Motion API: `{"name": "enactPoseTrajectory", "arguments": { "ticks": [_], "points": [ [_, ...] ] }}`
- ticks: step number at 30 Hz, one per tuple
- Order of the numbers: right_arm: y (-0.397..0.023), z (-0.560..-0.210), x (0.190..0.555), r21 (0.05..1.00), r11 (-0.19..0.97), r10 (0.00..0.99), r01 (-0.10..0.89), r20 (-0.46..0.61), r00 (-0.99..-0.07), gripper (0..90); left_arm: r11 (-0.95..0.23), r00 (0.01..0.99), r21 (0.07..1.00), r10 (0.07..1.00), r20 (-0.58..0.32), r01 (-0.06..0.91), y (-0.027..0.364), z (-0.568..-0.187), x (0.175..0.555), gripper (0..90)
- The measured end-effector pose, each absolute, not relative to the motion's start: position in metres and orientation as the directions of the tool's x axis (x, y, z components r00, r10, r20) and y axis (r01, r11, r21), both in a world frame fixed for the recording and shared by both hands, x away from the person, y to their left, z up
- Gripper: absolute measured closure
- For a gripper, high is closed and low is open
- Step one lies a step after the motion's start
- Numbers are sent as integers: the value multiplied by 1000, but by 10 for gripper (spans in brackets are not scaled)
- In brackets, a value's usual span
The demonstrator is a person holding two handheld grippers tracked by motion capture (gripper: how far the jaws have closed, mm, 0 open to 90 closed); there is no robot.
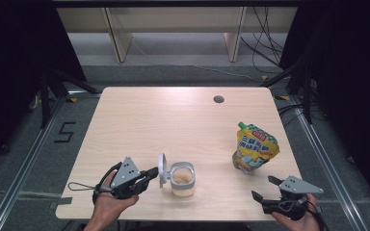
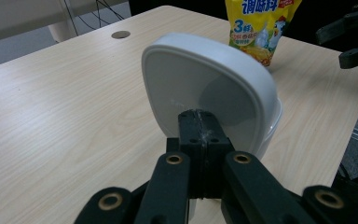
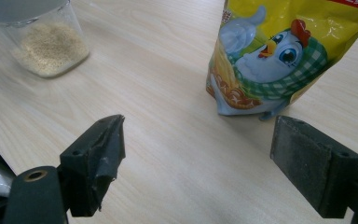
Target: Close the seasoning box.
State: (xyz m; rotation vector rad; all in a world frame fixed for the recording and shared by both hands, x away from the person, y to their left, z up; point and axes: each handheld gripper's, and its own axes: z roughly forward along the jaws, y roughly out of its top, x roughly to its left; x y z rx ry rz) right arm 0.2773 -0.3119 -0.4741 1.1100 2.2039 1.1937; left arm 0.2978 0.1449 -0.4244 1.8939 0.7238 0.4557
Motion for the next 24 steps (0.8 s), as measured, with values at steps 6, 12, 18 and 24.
{"name": "enactPoseTrajectory", "arguments": {
  "ticks": [6,12,18,24],
  "points": [
    [-312,-474,277,830,319,796,458,28,-605,187,-325,758,905,652,3,276,137,-423,299,890],
    [-312,-474,277,829,322,796,457,25,-605,187,-340,771,899,636,6,274,128,-425,300,890],
    [-312,-474,277,831,321,795,455,25,-607,187,-332,776,899,631,-12,284,121,-428,300,890],
    [-310,-475,275,825,293,803,483,62,-592,187,-334,782,904,623,0,266,123,-427,301,888]
  ]
}}
